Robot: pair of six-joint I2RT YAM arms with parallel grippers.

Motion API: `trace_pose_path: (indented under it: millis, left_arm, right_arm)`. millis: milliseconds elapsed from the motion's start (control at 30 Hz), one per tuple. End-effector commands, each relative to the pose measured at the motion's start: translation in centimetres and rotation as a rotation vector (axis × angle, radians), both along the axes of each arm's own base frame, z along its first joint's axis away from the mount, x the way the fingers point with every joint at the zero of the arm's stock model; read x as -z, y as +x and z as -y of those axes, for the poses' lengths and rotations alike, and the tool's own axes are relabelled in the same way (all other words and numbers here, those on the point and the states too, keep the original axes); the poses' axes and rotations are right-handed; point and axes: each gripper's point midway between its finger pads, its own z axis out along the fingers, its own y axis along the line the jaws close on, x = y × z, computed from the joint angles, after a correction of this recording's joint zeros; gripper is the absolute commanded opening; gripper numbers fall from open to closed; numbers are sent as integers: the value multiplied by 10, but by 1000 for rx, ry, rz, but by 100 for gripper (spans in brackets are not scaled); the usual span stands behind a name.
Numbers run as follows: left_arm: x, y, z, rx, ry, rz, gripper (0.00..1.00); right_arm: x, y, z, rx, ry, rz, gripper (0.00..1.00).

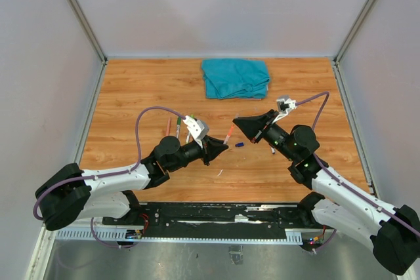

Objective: Insert the pens into the pen caps
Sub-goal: Insert the pen cap onto the pen.

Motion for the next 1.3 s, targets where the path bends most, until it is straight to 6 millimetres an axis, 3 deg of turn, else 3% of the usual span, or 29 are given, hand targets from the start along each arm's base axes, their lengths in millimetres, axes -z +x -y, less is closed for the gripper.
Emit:
trace_pose_path:
  millis: [0,1000,1267]
  left_arm:
    - [-16,2,3,-1,-39,43,0]
    - [-15,2,3,0,-37,41,0]
    - [-14,1,3,-1,-37,39,0]
  right_arm:
    - [-6,-9,-5,-36,2,35,1]
    - [24,-13,-9,-71,-53,12,1]
    - [44,-18,-12,-85,-77,72,1]
